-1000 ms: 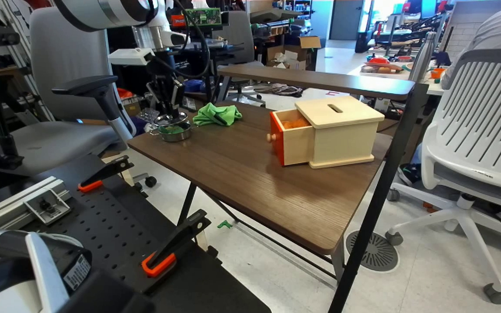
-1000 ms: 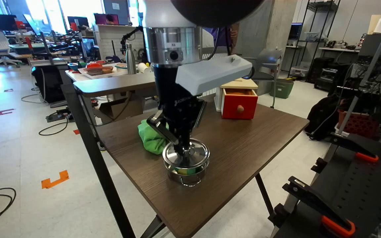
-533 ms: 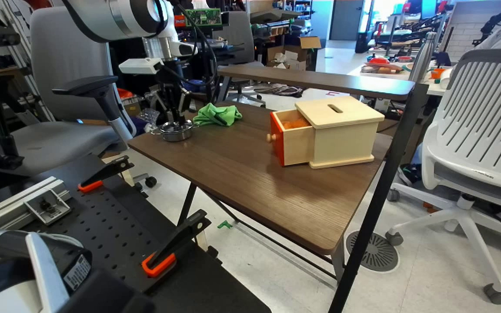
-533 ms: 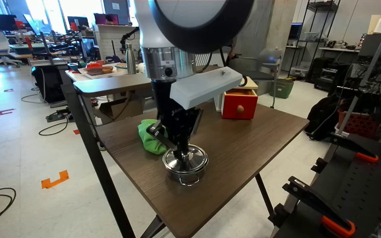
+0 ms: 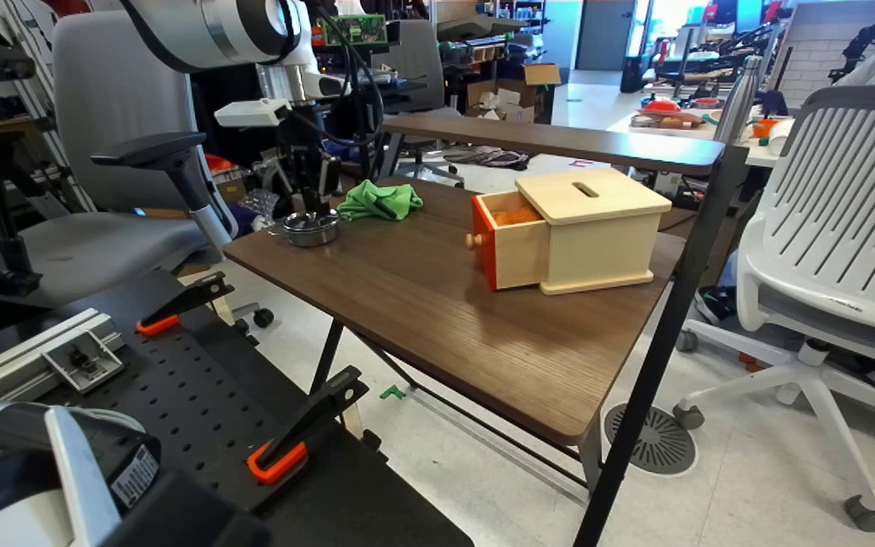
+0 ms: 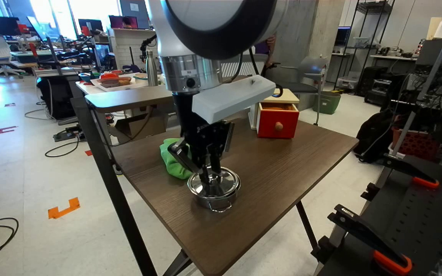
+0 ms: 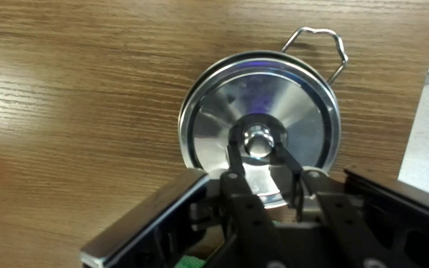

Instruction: Put the silver lid on the silver pot

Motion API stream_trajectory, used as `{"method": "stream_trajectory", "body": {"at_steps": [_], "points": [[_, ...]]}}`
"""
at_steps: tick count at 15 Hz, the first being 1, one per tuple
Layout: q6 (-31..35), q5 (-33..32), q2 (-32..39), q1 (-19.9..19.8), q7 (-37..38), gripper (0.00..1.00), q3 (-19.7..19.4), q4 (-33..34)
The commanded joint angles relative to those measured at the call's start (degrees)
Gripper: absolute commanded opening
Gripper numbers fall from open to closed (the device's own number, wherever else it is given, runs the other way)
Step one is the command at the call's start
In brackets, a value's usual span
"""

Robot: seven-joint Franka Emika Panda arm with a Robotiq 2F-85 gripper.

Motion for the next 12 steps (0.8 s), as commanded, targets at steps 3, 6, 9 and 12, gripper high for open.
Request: {"method": "stream_trajectory", "body": {"at_steps": [3,6,9,12], "points": [[-2.7,0.0,0.5,0.5,-0.9,0.81,-0.2,0.8],[-1.7,0.1,-1.2,0.1,-1.4,0.99,0.2,-1.3],[0.5,1.1,-4.7,-0.9,-2.5,1.0,1.2,-4.9],[3.4,2.8,-10.4,-2.6,-4.3,1.0,2.7,-10.5]]}}
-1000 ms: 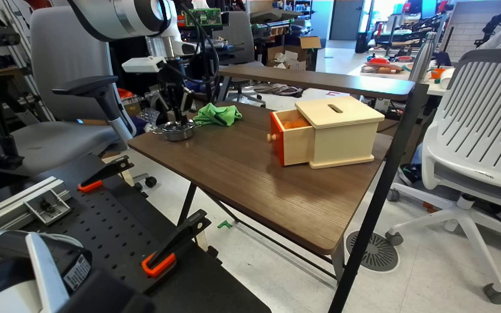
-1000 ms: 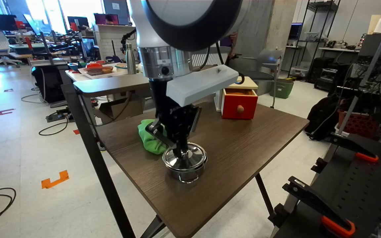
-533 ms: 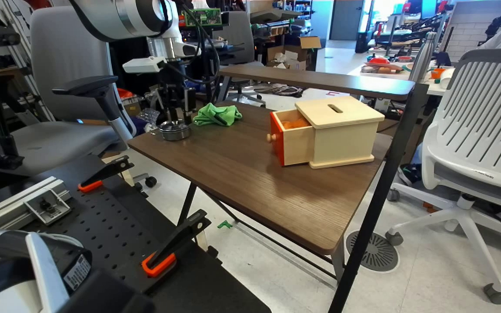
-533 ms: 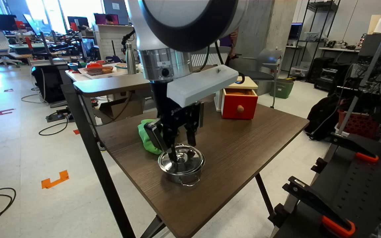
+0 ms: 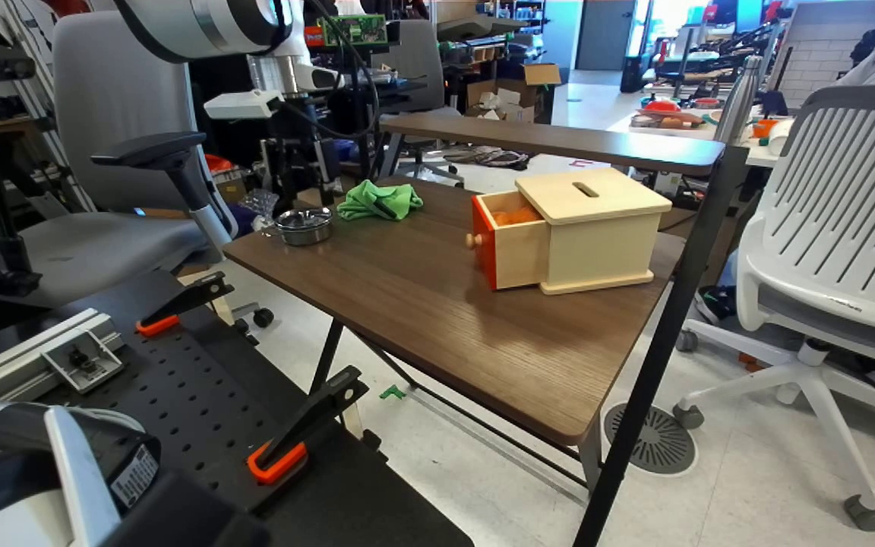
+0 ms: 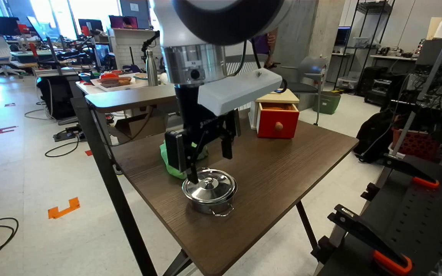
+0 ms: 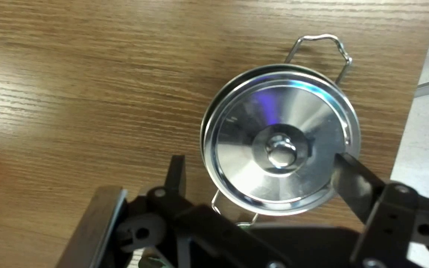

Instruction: Put the silver lid on the silver pot

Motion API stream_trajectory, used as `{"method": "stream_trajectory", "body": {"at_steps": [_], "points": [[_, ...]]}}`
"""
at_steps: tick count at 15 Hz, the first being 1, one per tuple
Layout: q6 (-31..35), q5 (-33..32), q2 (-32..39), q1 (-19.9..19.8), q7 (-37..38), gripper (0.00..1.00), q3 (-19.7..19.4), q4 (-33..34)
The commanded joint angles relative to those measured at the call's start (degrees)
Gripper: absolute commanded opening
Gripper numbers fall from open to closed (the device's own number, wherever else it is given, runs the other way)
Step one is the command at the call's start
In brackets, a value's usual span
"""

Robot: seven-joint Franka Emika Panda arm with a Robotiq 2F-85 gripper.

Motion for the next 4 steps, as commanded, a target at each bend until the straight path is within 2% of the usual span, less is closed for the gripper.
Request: {"method": "stream_trajectory", "body": {"at_steps": [1,2,3,4], "points": [[4.1,3.8,-9.9,-3.4,-4.6,1.0,3.0,-9.8],[5.5,5.6,-12.0,-4.8,-6.7,1.0,4.1,-12.0],[2.6,2.9,-5.8,-1.8,-3.0,1.0,1.7,-5.3],[3.2,4.0,-8.0,-2.8,-4.4,1.0,2.5,-7.3]]}}
